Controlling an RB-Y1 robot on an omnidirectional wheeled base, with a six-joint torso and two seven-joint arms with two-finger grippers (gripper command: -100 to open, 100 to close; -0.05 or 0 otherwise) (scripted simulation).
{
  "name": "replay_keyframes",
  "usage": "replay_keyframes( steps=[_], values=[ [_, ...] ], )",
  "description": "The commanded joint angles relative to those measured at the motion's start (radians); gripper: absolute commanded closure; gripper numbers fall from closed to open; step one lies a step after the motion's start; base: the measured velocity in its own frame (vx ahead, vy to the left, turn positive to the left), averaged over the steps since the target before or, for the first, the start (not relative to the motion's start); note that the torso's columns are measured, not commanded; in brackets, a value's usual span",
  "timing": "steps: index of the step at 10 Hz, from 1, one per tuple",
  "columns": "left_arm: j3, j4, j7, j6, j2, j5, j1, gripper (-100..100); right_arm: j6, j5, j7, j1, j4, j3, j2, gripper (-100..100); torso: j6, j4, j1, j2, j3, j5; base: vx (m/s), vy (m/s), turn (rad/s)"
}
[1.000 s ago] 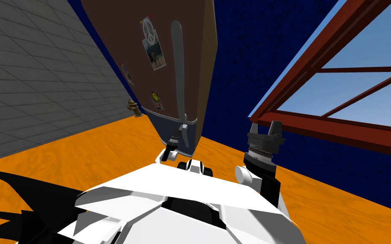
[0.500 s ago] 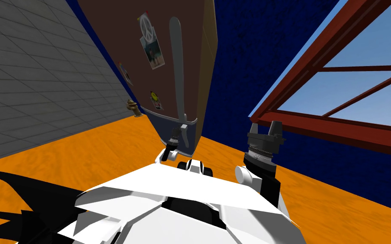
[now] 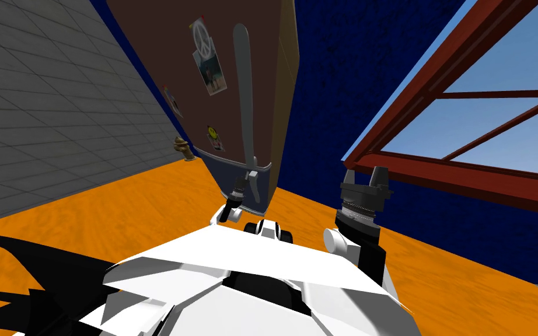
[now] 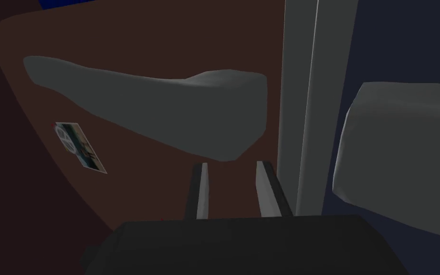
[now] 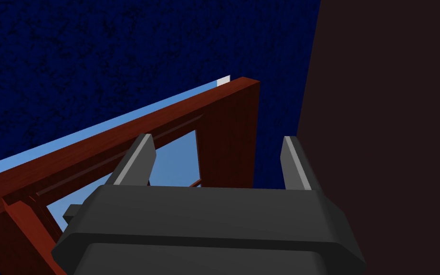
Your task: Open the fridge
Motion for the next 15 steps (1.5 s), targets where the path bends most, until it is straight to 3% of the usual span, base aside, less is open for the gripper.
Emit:
replay_keyframes(
  steps=[1, 2, 5, 6, 9, 13, 14, 15],
  values=[
    [-0.013, -0.012, 0.03, 0.036, 0.028, 0.037, -0.009, -100, 0.0, 0.0, 0.0, 0.0, 0.0, 0.0, 0.0, 0, 0.001, -0.002, 0.0, -0.002, -0.001, 0.001, -0.035, 0.003, -0.013],
    [-0.018, -0.019, 0.043, 0.05, 0.022, 0.054, -0.013, -100, 0.0, 0.0, 0.0, 0.0, 0.0, 0.0, 0.0, 0, 0.001, -0.002, 0.001, -0.005, -0.003, 0.001, -0.028, 0.005, -0.021],
    [-0.037, -0.036, 0.084, 0.098, 0.058, 0.107, -0.026, -100, 0.0, 0.0, 0.0, 0.0, 0.0, 0.0, 0.0, 0, 0.0, -0.001, 0.0, -0.002, -0.001, 0.0, -0.022, 0.007, -0.012],
    [-0.044, -0.043, 0.099, 0.115, 0.027, 0.127, -0.031, -100, 0.0, 0.0, 0.0, 0.0, 0.0, 0.0, 0.0, 0, 0.0, -0.001, 0.0, -0.001, -0.001, 0.0, -0.026, 0.011, -0.014],
    [-0.049, -0.048, 0.11, 0.127, -0.03, 0.14, -0.034, -100, 0.0, 0.0, 0.0, 0.0, 0.0, 0.0, 0.0, 0, 0.0, 0.0, -0.001, -0.001, -0.001, 0.0, -0.014, 0.003, -0.006],
    [-0.053, -0.053, 0.119, 0.137, -0.145, 0.152, -0.036, -100, 0.0, 0.0, 0.0, 0.0, 0.0, 0.0, 0.0, 0, 0.0, 0.0, 0.0, 0.0, 0.0, 0.0, 0.0, 0.0, 0.0],
    [-0.053, -0.054, 0.119, 0.138, -0.162, 0.152, -0.037, -100, 0.0, 0.0, 0.0, 0.0, 0.0, 0.0, 0.0, 0, 0.0, 0.0, 0.0, 0.0, 0.0, 0.0, 0.0, 0.0, 0.0],
    [-0.052, -0.051, 0.119, 0.135, -0.149, 0.152, -0.037, -100, 0.0, 0.0, 0.0, 0.0, 0.0, 0.0, 0.0, 0, 0.0, 0.0, 0.0, 0.0, 0.0, 0.0, 0.0, 0.0, 0.0]
  ],
)
